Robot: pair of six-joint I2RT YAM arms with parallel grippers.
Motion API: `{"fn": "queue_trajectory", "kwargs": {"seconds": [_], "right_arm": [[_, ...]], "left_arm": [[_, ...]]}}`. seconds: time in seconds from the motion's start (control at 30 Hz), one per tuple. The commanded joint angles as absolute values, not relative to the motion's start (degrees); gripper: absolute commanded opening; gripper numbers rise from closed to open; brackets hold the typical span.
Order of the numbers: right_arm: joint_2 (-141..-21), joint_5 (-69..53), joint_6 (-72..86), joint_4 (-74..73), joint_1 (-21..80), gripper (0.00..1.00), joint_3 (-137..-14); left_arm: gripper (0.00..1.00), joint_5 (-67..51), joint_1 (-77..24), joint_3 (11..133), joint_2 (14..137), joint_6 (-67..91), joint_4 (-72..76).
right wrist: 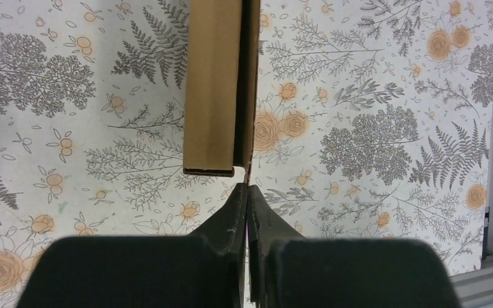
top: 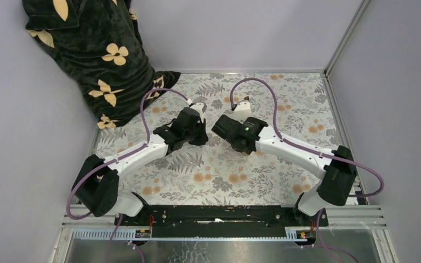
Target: Fold the paper box
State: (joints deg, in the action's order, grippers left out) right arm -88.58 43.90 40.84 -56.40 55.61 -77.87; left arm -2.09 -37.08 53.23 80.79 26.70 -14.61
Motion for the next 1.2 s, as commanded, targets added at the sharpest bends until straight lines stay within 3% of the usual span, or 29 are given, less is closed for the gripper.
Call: {"fn": "queue_trajectory", "kwargs": {"seconds": [0.0,0.07,0.17,0.27,0.53,0.7,0.8,1.17], "right_arm": [[-90.2,43.88,40.59,-56.74,54.95,0.05,-79.62],[-88.58,43.05,40.96,-54.73,54.57,0.07,-77.34],[-86.15,41.67,41.43,-53.62,54.1,0.39,-75.0],[-84.14,40.84,41.13,-53.35,54.01,0.52,-74.78],[-78.8,38.16,36.32,-48.42,53.24,0.7,-78.32],[-76.52,23.06,28.2,-38.29,41.73,0.82,-74.5],[-80.97,21.21,23.73,-38.58,37.97,0.9,-77.22],[-95.04,15.32,20.28,-36.79,36.4,0.94,-86.41]], "left_arm": [[0.03,-4.22,-37.37,52.16,82.55,28.71,-8.6],[0.03,-5.14,-37.83,52.57,84.07,29.79,-6.44],[0.03,-5.21,-39.67,55.25,87.6,30.16,-5.16],[0.02,-4.87,-40.49,57.72,89.88,30.15,-5.24],[0.03,-3.03,-40.47,58.56,90.28,29.4,-6.68],[0.03,-2.01,-40.38,59.77,91.02,28.93,-7.64],[0.03,-1.6,-40.37,60.33,91.16,28.75,-8.46],[0.03,-0.25,-39.81,60.99,89.92,27.43,-10.94]]}}
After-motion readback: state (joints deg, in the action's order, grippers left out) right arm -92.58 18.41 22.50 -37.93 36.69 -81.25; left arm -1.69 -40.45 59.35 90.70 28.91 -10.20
